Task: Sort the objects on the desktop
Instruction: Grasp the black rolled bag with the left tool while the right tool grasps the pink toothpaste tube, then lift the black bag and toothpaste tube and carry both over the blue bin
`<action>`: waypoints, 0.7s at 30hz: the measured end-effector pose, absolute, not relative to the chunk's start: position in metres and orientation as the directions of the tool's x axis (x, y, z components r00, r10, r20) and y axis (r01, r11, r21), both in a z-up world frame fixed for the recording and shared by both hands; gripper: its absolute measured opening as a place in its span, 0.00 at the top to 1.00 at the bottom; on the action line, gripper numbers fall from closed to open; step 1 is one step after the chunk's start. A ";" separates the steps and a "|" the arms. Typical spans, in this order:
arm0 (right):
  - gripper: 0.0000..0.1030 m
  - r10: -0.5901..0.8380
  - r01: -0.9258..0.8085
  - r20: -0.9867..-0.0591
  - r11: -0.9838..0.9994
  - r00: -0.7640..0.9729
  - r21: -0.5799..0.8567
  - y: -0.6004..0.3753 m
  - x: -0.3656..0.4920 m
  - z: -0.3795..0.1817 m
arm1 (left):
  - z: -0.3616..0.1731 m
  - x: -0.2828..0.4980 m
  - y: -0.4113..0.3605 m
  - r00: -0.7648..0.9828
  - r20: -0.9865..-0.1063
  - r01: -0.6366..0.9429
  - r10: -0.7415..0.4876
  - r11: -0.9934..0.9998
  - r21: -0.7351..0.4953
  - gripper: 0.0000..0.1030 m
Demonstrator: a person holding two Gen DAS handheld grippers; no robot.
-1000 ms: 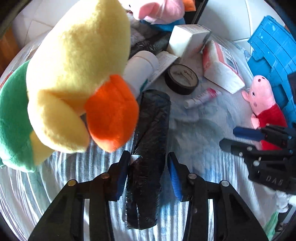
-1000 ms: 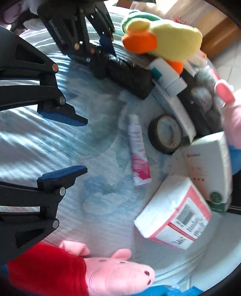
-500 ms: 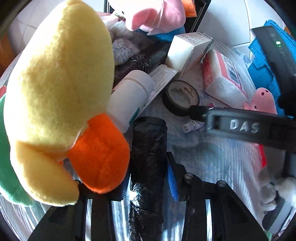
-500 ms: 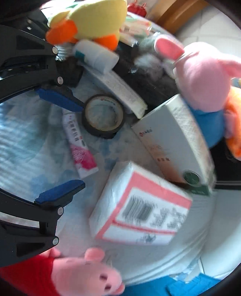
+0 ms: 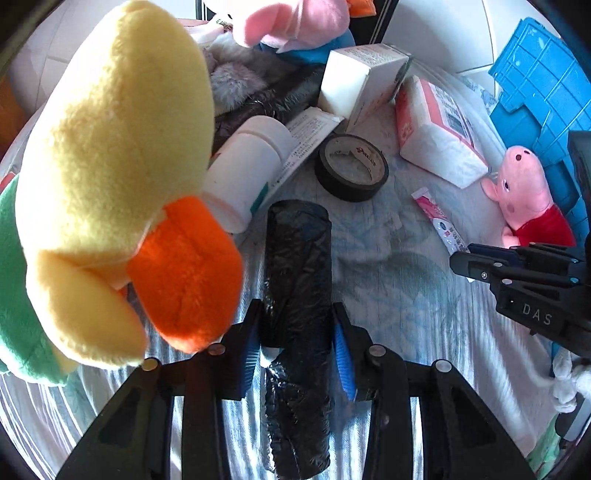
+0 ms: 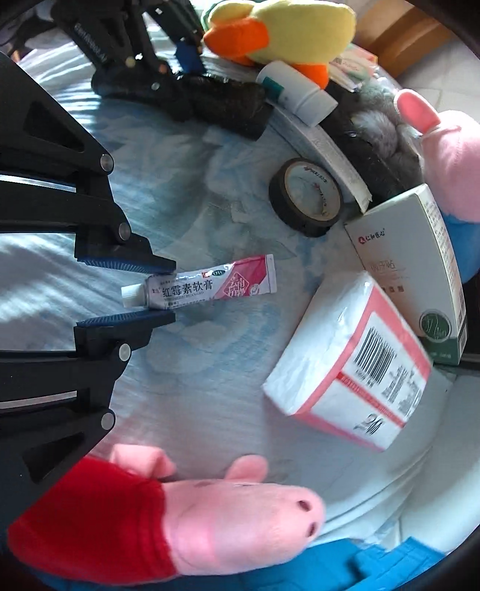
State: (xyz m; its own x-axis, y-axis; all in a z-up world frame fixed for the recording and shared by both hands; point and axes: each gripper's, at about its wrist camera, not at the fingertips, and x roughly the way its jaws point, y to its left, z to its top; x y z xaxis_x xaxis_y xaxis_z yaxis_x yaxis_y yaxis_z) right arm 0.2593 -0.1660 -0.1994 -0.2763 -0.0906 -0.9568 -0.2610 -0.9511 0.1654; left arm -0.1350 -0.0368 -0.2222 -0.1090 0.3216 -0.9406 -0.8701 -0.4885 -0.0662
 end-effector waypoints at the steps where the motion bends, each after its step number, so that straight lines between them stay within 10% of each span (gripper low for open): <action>1: 0.72 -0.094 -0.262 -0.955 -0.950 -0.281 0.171 -0.166 0.260 -0.199 | -0.222 -0.134 -0.038 -0.107 -0.940 -0.869 0.323 -0.490 -0.070 0.66; 4: 0.62 -0.103 -0.263 -0.946 -0.946 -0.307 0.189 -0.169 0.259 -0.195 | -0.221 -0.130 -0.044 -0.081 -0.937 -0.868 0.340 -0.486 -0.101 0.67; 8: 0.83 -0.044 -0.244 -0.951 -0.962 -0.305 0.123 -0.177 0.255 -0.195 | -0.218 -0.116 -0.051 -0.065 -0.932 -0.881 0.356 -0.459 -0.114 0.67; 21: 0.86 -0.043 -0.227 -0.887 -0.960 -0.460 0.165 -0.176 0.326 -0.122 | -0.153 -0.080 -0.067 -0.132 -0.878 -0.912 0.461 -0.404 -0.074 0.67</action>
